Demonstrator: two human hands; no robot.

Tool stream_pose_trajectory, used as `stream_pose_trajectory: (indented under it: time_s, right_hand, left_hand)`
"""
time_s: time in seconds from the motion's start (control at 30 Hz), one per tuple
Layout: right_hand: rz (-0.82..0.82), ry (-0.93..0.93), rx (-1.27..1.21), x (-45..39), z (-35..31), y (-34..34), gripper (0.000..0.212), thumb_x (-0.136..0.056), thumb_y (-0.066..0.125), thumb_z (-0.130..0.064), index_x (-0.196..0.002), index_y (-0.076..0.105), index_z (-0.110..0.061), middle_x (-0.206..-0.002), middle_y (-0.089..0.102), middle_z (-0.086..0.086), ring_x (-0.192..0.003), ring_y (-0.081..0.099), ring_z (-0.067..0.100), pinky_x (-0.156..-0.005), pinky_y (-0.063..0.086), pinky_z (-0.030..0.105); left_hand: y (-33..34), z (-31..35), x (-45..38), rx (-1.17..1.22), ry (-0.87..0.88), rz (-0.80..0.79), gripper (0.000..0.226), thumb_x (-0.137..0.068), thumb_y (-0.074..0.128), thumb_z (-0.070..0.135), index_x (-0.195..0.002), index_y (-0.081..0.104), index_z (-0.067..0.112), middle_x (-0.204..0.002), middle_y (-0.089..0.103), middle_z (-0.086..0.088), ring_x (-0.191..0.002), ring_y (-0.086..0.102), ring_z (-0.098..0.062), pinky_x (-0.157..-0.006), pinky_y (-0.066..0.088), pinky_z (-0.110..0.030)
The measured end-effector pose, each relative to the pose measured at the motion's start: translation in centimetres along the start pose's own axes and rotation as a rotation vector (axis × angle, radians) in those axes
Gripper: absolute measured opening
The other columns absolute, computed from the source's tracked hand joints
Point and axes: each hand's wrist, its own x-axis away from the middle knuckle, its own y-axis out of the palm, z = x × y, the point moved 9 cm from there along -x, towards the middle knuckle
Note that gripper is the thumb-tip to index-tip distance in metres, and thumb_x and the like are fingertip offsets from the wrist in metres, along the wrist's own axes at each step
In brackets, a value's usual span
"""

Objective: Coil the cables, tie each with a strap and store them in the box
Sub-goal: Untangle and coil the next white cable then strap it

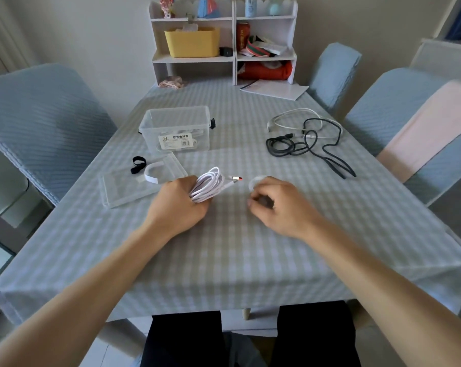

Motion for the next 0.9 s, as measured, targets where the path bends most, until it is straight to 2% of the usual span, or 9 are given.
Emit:
stream_pose_trajectory:
  time_s: [0.17,0.3,0.37,0.43,0.5,0.6,0.67,0.77,0.9]
  right_hand:
    - [0.056,0.077,-0.106,-1.3,1.3,-0.7,0.011,-0.084,0.07,-0.013,-0.08,0.064,-0.021,-0.081,0.063,-0.011,-0.078,0.059,-0.003,-0.069,0.041,0.009]
    - [0.083,0.176,-0.397,-1.6,3.2,-1.8,0.019,-0.089,0.063,-0.007,-0.095,0.069,-0.023,-0.082,0.074,-0.004,-0.078,0.071,0.013,-0.074,0.055,0.028]
    - [0.114,0.178,-0.343,-1.8,3.7,-2.3,0.018,-0.089,0.062,-0.005,-0.094,0.072,-0.019,-0.08,0.074,-0.005,-0.076,0.071,0.009,-0.074,0.056,0.028]
    - [0.155,0.143,-0.19,-2.0,4.0,-2.9,0.013,-0.089,0.065,-0.008,-0.088,0.073,-0.018,-0.081,0.072,-0.01,-0.076,0.066,0.002,-0.072,0.049,0.021]
    - [0.116,0.077,-0.032,-2.6,3.9,-2.7,0.014,-0.087,0.067,-0.01,-0.095,0.075,-0.019,-0.095,0.068,-0.012,-0.089,0.061,0.001,-0.08,0.045,0.019]
    - [-0.059,-0.053,0.144,-3.9,3.6,-0.7,0.026,-0.086,0.069,-0.017,-0.111,0.074,-0.022,-0.115,0.062,-0.009,-0.113,0.05,0.015,-0.099,0.039,0.029]
    - [-0.095,-0.1,0.17,-4.6,3.2,0.0,0.022,-0.086,0.068,-0.026,-0.107,0.076,-0.023,-0.106,0.065,-0.007,-0.104,0.05,0.019,-0.096,0.04,0.034]
    - [-0.041,-0.128,0.148,-5.3,2.8,-0.2,0.011,-0.086,0.073,-0.025,-0.095,0.079,-0.02,-0.089,0.064,-0.005,-0.089,0.047,0.012,-0.087,0.038,0.027]
    - [0.005,0.075,-0.003,-5.3,3.6,-0.3,0.006,-0.089,0.071,-0.023,-0.089,0.077,-0.022,-0.079,0.065,-0.012,-0.072,0.058,0.002,-0.07,0.044,0.018]
  left_hand:
    - [0.4,-0.8,-0.1,0.015,-0.03,-0.03,0.037,-0.085,0.067,0.028,-0.06,0.043,0.015,-0.047,0.043,0.004,-0.051,0.042,-0.02,-0.05,0.036,-0.03]
    - [0.1,-1.0,-1.0,0.084,-0.086,-0.021,0.037,-0.086,0.066,0.023,-0.06,0.042,0.012,-0.042,0.039,0.009,-0.042,0.037,-0.01,-0.04,0.029,-0.017]
    - [0.0,-0.9,-1.4,0.114,-0.1,-0.007,0.04,-0.086,0.067,0.021,-0.059,0.039,0.013,-0.04,0.036,0.01,-0.04,0.037,-0.009,-0.039,0.03,-0.016]
    - [0.2,-1.1,-1.7,0.124,-0.108,-0.007,0.037,-0.086,0.067,0.021,-0.061,0.042,0.011,-0.041,0.036,0.009,-0.04,0.037,-0.008,-0.039,0.031,-0.015]
    - [0.7,-1.2,-2.0,0.113,-0.111,-0.025,0.031,-0.086,0.067,0.024,-0.066,0.05,0.009,-0.045,0.042,0.007,-0.041,0.039,-0.008,-0.04,0.032,-0.015]
    - [1.3,-1.1,-2.8,0.084,-0.087,-0.047,0.026,-0.085,0.067,0.032,-0.07,0.057,0.013,-0.049,0.051,0.005,-0.044,0.046,-0.009,-0.046,0.037,-0.022]
    - [1.6,-1.1,-3.2,0.074,-0.067,-0.05,0.027,-0.085,0.067,0.034,-0.069,0.057,0.014,-0.05,0.051,0.005,-0.048,0.047,-0.013,-0.05,0.039,-0.027]
    - [1.5,-1.2,-3.6,0.087,-0.056,-0.039,0.03,-0.085,0.067,0.033,-0.067,0.054,0.013,-0.049,0.048,0.005,-0.046,0.043,-0.012,-0.05,0.036,-0.027]
    - [1.0,-1.4,-3.8,0.109,-0.067,-0.016,0.033,-0.084,0.068,0.033,-0.064,0.051,0.013,-0.045,0.048,0.008,-0.044,0.044,-0.009,-0.043,0.032,-0.019]
